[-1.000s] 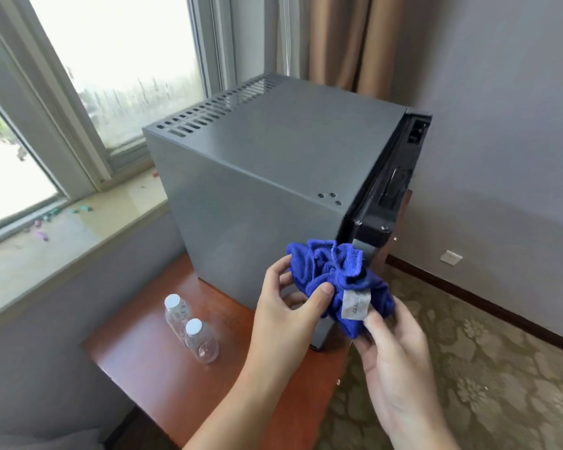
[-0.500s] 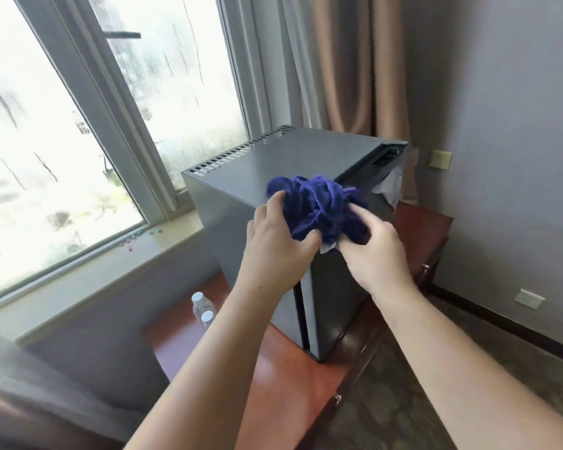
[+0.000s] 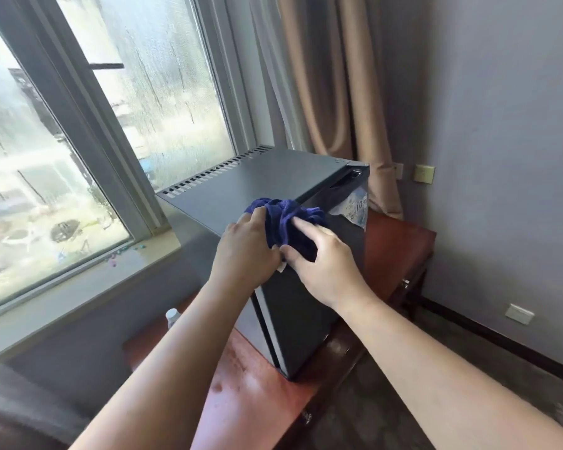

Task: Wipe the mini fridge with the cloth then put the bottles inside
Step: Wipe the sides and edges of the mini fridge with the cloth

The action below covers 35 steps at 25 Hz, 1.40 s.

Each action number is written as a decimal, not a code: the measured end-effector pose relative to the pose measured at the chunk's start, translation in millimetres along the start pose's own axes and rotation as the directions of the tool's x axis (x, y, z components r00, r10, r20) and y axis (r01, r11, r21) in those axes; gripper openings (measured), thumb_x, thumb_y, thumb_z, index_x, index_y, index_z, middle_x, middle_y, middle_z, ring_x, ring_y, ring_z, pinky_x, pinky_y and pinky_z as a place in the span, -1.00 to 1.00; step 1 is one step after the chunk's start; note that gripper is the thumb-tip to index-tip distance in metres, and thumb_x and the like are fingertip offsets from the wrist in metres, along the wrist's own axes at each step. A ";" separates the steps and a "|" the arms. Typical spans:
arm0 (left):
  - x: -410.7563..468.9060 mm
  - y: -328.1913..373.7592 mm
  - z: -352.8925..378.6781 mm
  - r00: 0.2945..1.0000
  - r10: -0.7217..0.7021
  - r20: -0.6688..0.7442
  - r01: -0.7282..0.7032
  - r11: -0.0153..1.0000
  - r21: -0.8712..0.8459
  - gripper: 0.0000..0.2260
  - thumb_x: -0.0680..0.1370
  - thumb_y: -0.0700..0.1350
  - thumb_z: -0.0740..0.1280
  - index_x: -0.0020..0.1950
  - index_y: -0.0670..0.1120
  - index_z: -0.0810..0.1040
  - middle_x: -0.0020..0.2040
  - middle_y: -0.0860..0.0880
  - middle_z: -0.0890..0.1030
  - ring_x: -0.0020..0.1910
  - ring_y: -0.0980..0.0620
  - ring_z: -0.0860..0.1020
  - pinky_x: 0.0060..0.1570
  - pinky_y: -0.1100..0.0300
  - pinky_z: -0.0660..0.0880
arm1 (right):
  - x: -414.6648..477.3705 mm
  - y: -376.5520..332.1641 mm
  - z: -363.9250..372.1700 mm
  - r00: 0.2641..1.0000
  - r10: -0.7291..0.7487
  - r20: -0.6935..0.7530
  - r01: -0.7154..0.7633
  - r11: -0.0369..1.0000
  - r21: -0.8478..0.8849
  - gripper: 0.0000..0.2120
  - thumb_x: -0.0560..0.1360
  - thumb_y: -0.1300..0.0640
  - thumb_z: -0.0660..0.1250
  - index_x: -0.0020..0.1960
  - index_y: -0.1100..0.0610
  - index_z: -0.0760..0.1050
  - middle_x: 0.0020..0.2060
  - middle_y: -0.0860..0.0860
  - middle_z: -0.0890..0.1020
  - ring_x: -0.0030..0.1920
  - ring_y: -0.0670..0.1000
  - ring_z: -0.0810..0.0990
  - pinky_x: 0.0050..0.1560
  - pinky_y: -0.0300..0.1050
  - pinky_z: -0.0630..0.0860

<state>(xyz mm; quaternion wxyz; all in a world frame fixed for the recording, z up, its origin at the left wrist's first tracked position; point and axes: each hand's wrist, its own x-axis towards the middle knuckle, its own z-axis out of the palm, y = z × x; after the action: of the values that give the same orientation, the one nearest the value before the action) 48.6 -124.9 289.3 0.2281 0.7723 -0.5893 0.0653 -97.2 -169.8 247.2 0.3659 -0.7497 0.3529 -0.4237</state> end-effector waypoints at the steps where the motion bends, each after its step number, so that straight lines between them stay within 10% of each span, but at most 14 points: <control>1: 9.8 2.6 3.9 1.000 0.013 0.005 -0.013 1.000 -0.009 -0.67 0.40 -0.01 0.39 0.10 -0.05 0.44 0.00 -0.05 0.58 -0.02 -0.19 0.56 -0.11 0.05 0.46 | 8.0 4.7 -2.1 0.999 -0.025 -0.021 0.024 0.999 -0.036 -0.54 0.53 0.02 0.42 0.42 -0.08 0.50 0.35 -0.01 0.56 0.39 -0.06 0.48 0.39 -0.30 0.34; 14: 196.4 64.1 68.6 0.973 0.013 0.232 0.008 0.996 -0.092 -0.68 0.44 -0.04 0.39 0.12 -0.07 0.40 0.06 -0.08 0.50 0.09 -0.15 0.53 0.01 0.07 0.48 | 214.4 68.2 -91.9 0.978 -0.141 0.155 0.194 0.887 -0.418 -0.63 0.42 0.39 0.24 0.12 0.04 0.49 0.02 0.05 0.65 0.06 0.14 0.59 0.05 -0.03 0.49; 26: 250.6 145.9 117.1 0.947 -0.318 -0.042 0.319 0.948 0.007 -0.81 0.42 -0.10 0.36 -0.01 -0.05 0.42 -0.07 -0.07 0.60 -0.12 -0.15 0.53 -0.21 0.10 0.35 | 306.2 168.4 -152.2 0.894 -0.323 0.310 0.343 0.939 -0.011 -0.69 0.57 0.13 0.33 0.28 -0.12 0.50 0.12 -0.03 0.55 0.16 -0.12 0.52 0.23 -0.45 0.30; 31: 253.3 198.0 151.7 0.897 -0.374 -0.235 0.399 0.915 0.065 -0.71 0.45 -0.20 0.32 0.17 -0.07 0.53 0.05 -0.08 0.62 -0.03 -0.14 0.59 -0.13 0.12 0.44 | 328.2 204.9 -172.8 0.874 -0.200 0.444 0.005 0.916 0.402 -0.76 0.65 0.20 0.25 0.27 -0.02 0.48 0.14 -0.08 0.66 0.21 -0.15 0.60 0.32 -0.12 0.47; 35: 238.6 225.5 176.5 0.804 -0.436 -0.405 0.460 0.887 -0.042 -0.62 0.52 -0.18 0.32 0.34 0.03 0.54 0.16 0.01 0.60 0.10 -0.03 0.59 0.12 0.05 0.55 | 319.6 219.2 -170.1 0.755 0.060 0.653 -0.590 0.495 0.637 -0.74 0.66 0.17 0.21 0.30 0.00 0.52 0.19 0.16 0.69 0.23 0.18 0.66 0.27 0.19 0.58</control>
<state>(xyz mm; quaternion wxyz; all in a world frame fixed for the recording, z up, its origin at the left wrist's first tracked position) -122.1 -456.1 283.0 0.3311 0.8652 -0.3283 0.1846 -172.0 -586.4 245.4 0.8300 -0.4941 0.1365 -0.2197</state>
